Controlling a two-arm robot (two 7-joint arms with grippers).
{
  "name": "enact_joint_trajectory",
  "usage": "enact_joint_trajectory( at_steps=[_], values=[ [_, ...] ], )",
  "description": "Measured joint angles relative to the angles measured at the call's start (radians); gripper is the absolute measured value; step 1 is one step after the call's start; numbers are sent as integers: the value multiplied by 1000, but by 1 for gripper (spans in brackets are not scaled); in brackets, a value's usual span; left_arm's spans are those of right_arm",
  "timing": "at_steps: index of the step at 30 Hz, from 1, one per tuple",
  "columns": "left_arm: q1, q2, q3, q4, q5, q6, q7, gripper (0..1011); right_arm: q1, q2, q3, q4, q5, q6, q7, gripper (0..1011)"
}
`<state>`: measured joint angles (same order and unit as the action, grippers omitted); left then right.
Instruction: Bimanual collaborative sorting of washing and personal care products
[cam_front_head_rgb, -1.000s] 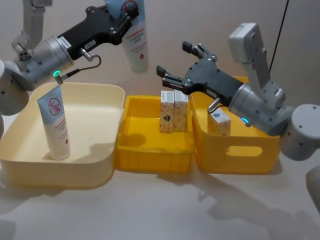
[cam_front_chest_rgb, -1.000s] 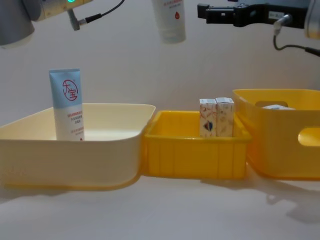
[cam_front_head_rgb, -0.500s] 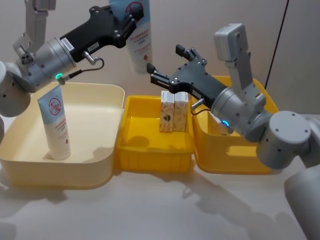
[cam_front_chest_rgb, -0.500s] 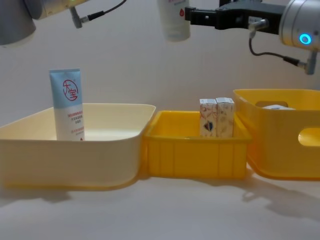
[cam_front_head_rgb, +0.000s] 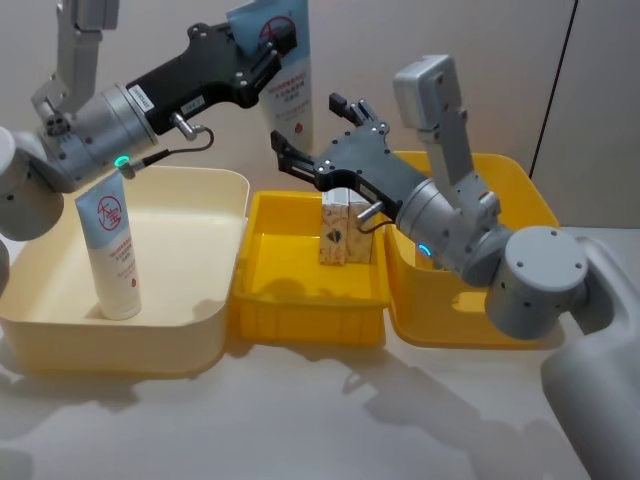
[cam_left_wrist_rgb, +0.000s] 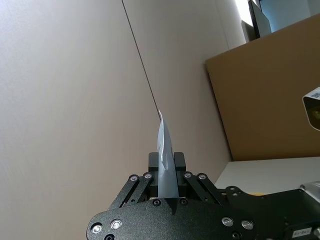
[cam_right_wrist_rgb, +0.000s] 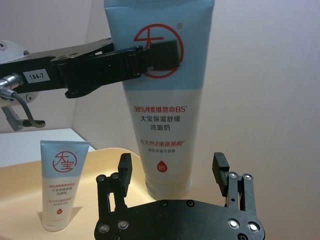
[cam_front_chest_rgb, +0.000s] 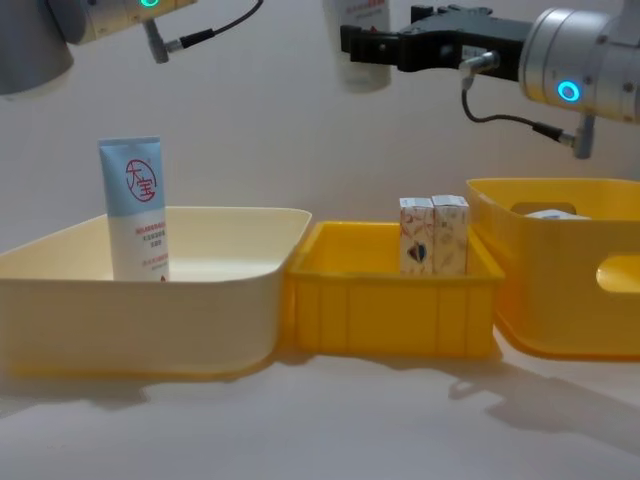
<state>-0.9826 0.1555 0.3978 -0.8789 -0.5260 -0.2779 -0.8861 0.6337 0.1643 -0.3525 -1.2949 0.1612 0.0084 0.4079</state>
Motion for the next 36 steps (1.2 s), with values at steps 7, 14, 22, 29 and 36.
enact_joint_trajectory(
  at_steps=[7,14,22,29,36],
  values=[
    [0,0,7,0,-11,7,-10,178,25,-4,-31,39,-25,-30,-4,1001],
    [-2,0,14,8,-19,9,-17,178,49,-15,-56,77,-45,-52,-11,1001],
    [-5,1,20,13,-24,10,-18,177,70,-38,-77,115,-60,-63,-25,1001],
    [-5,2,25,14,-29,11,-15,177,84,-61,-86,140,-72,-68,-40,1001],
    [-2,4,29,12,-34,12,-8,178,91,-85,-86,158,-85,-69,-71,1001]
  ],
)
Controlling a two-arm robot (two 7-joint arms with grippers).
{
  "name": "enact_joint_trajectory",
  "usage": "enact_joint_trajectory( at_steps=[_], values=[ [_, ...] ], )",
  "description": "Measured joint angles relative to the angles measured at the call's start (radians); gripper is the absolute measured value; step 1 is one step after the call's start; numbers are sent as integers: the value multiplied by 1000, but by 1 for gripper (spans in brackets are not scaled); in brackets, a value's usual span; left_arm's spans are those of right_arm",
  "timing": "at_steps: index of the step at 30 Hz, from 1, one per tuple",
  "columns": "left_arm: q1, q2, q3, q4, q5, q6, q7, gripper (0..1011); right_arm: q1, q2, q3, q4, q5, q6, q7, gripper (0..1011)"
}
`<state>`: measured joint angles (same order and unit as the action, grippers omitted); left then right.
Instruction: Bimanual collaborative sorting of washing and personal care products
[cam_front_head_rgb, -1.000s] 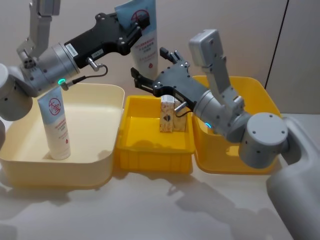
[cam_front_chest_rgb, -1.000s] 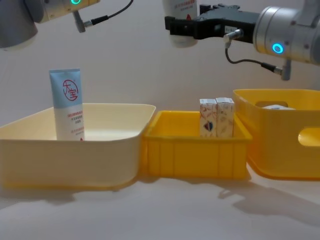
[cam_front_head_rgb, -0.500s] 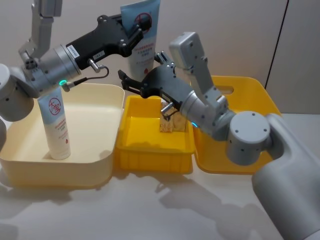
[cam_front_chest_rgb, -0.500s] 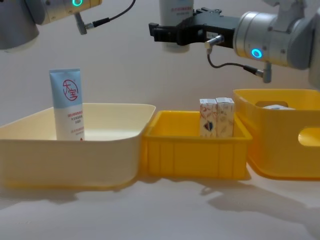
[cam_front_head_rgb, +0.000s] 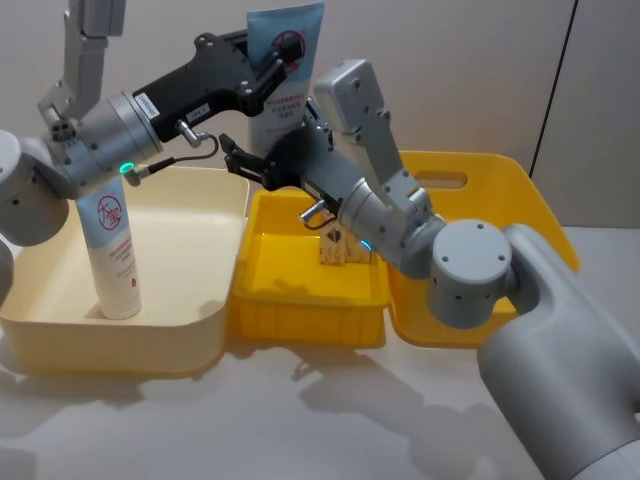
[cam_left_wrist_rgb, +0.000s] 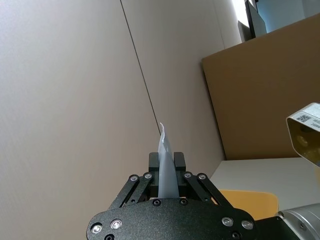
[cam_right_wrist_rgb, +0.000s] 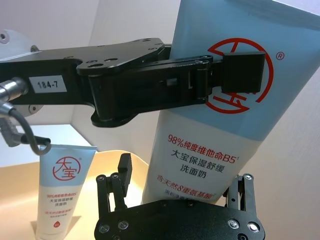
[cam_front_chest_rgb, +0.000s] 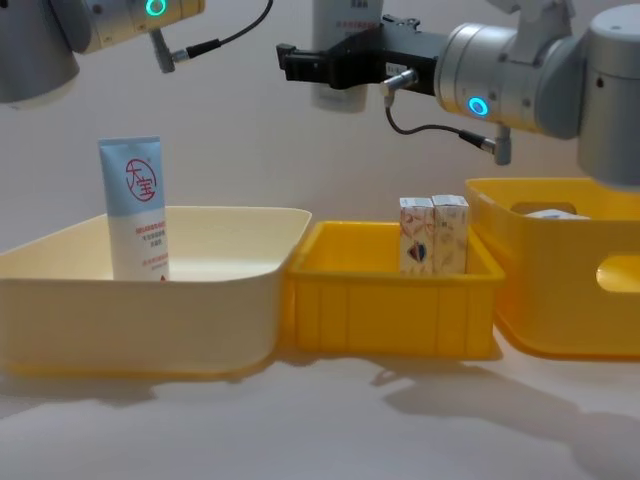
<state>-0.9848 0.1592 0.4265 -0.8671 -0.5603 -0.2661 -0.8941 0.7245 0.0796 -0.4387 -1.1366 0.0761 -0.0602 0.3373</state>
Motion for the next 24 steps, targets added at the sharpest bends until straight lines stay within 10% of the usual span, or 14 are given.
enact_joint_trajectory(
  at_steps=[12,24],
  values=[
    [6,5,7,-9,-7,0,11,177,-4,-26,16,1,-4,32,-37,981],
    [12,10,9,-19,-12,-1,22,177,-7,-37,24,-1,-6,49,-53,709]
  ],
)
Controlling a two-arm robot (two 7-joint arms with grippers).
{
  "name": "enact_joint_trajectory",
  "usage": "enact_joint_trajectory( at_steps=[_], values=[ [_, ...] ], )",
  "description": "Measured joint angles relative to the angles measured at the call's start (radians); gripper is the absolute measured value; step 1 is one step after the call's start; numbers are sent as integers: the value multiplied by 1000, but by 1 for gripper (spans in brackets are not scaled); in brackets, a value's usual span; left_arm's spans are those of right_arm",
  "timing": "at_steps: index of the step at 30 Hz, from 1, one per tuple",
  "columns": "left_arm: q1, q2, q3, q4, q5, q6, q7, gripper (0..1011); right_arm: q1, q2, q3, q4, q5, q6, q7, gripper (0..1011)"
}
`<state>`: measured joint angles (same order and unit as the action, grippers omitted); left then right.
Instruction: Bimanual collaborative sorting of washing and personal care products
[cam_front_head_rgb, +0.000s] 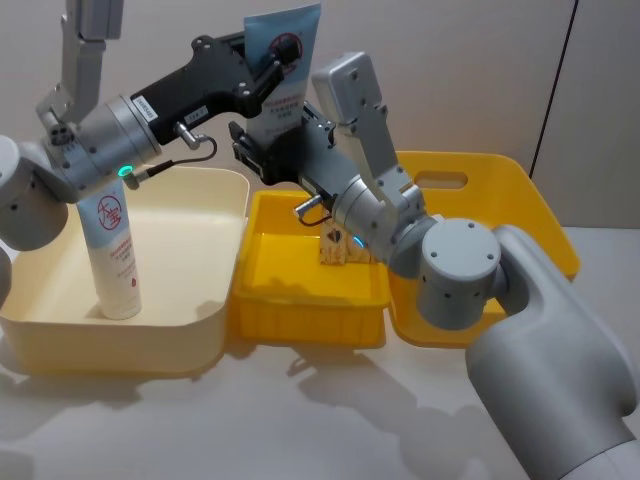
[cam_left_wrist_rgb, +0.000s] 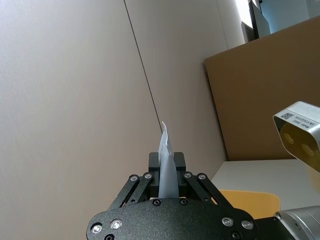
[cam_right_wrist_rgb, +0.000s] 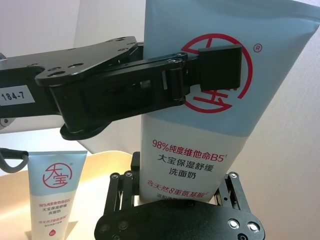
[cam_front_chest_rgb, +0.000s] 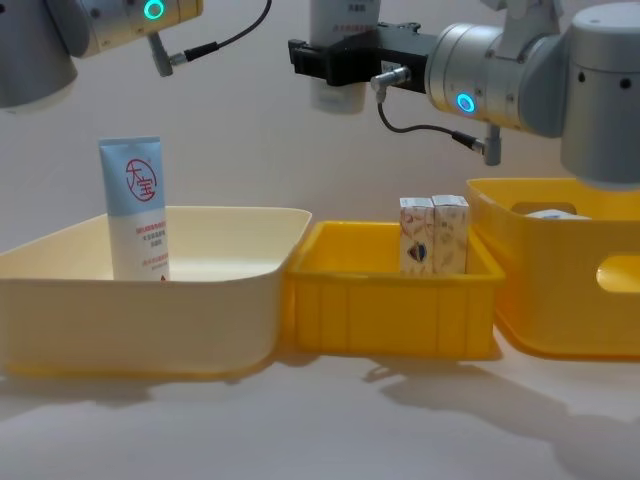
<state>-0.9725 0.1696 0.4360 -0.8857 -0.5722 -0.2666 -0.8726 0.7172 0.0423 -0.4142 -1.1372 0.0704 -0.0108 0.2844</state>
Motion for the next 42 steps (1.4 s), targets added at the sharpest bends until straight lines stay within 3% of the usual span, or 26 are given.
enact_joint_trajectory(
  at_steps=[29,42],
  values=[
    [3,3,1,-5,-2,-1,5,177,-2,-5,4,-1,0,8,-9,535],
    [3,3,1,-5,-2,-1,6,175,-2,-6,4,-1,0,9,-9,526]
  ],
)
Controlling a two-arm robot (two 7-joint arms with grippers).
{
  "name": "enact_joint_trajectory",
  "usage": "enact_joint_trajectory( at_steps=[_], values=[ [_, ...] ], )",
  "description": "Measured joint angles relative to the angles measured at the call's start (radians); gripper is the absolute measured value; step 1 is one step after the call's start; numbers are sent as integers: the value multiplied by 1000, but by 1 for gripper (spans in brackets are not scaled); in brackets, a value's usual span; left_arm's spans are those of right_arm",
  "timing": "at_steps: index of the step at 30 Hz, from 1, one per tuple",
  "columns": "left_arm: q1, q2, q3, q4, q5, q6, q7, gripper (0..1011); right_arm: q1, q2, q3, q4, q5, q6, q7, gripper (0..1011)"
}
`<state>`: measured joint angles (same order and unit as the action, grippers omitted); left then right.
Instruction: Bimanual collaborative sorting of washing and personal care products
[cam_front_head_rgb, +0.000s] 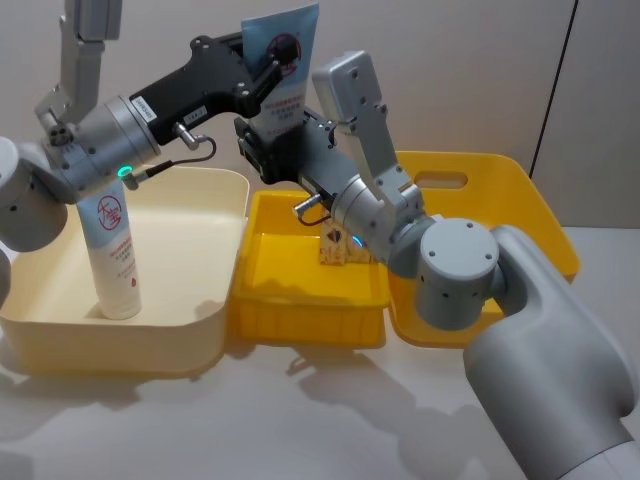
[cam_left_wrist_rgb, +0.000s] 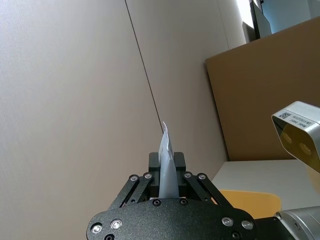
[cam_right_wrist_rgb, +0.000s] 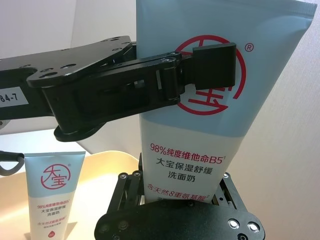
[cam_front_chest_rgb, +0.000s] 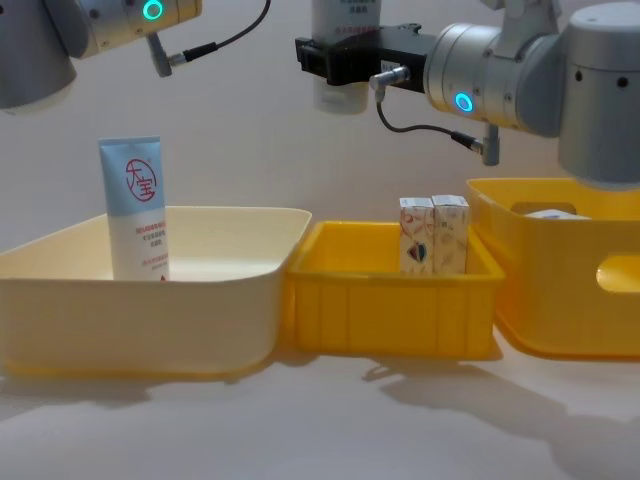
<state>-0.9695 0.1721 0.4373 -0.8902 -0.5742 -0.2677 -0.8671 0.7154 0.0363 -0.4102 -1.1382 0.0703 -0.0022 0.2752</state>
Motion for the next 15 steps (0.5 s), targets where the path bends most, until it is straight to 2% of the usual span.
enact_joint_trajectory(
  at_steps=[5,10,11,12,15],
  values=[
    [0,0,0,0,0,0,0,195,0,0,0,0,0,0,0,526],
    [0,0,0,0,0,0,0,352,0,0,0,0,0,0,0,524],
    [0,0,0,0,0,0,0,352,0,0,0,0,0,0,0,524],
    [0,0,0,0,0,0,0,430,0,0,0,0,0,0,0,526],
    [0,0,0,0,0,0,0,490,0,0,0,0,0,0,0,526]
  ],
)
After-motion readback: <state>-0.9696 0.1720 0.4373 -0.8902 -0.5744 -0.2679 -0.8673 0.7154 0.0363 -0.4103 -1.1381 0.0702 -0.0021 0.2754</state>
